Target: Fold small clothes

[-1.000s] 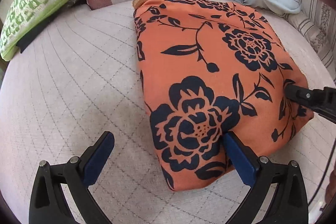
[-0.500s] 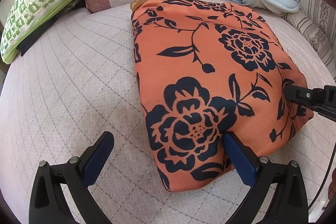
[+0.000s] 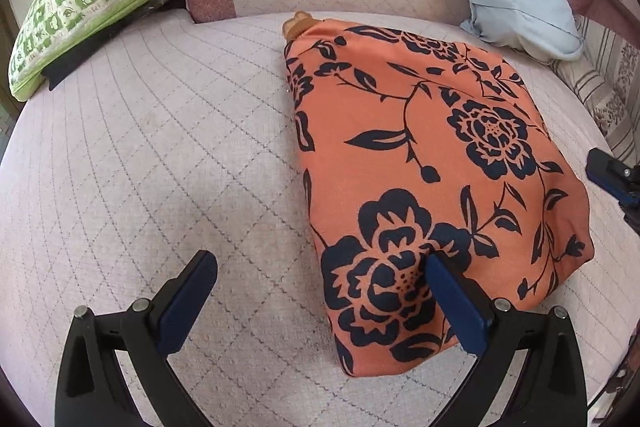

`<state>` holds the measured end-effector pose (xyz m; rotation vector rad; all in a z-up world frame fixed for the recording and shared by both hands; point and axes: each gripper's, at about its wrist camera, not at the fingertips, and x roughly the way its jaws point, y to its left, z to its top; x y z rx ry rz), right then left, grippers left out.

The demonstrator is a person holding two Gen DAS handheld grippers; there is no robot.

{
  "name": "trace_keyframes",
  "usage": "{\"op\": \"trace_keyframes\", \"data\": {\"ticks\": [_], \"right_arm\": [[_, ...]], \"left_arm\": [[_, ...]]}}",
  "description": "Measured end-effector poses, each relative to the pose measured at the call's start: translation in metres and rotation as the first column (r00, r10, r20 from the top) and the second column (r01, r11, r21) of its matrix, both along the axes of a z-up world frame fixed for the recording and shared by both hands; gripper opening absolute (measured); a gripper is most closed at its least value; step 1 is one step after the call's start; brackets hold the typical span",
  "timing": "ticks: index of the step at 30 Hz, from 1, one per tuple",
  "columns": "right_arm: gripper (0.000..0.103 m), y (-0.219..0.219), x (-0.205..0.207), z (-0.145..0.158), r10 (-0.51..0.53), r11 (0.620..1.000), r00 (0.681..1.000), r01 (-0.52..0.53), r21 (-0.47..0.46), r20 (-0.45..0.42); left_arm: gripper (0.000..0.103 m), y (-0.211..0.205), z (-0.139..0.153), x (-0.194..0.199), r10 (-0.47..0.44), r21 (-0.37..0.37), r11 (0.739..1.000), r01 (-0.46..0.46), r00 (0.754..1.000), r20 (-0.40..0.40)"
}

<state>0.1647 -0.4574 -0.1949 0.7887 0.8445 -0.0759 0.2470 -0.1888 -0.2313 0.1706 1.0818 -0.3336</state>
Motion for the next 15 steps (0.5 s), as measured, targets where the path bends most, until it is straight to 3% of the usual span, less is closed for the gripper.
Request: {"op": "trace_keyframes", "data": {"ticks": [3, 7, 11, 15], "right_arm": [[0.014, 0.007, 0.012, -0.013, 0.025, 1.0, 0.998, -0.025, 0.008, -0.054], [0.014, 0.013, 0.027, -0.037, 0.048, 0.999, 0.987, -0.044, 0.027, -0.154], [0.013, 0.013, 0.036, -0.02, 0.048, 0.999, 0.995, -0.049, -0.016, -0.088], [0.013, 0.016, 0.052, -0.007, 0.061, 0.997, 0.998, -0.062, -0.044, -0.019]], "left_arm": [[0.103, -0.005, -0.007, 0.0, -0.026, 0.012, 1.0, 0.026, 1.0, -0.017], [0.103, -0.007, -0.023, 0.003, -0.041, -0.03, 0.999, 0.038, 0.994, -0.101], [0.103, -0.003, -0.019, 0.007, -0.033, -0.05, 0.998, 0.027, 0.994, -0.107], [0.103, 0.005, -0.004, 0.009, -0.014, -0.096, 0.995, 0.008, 0.998, -0.061]]}}
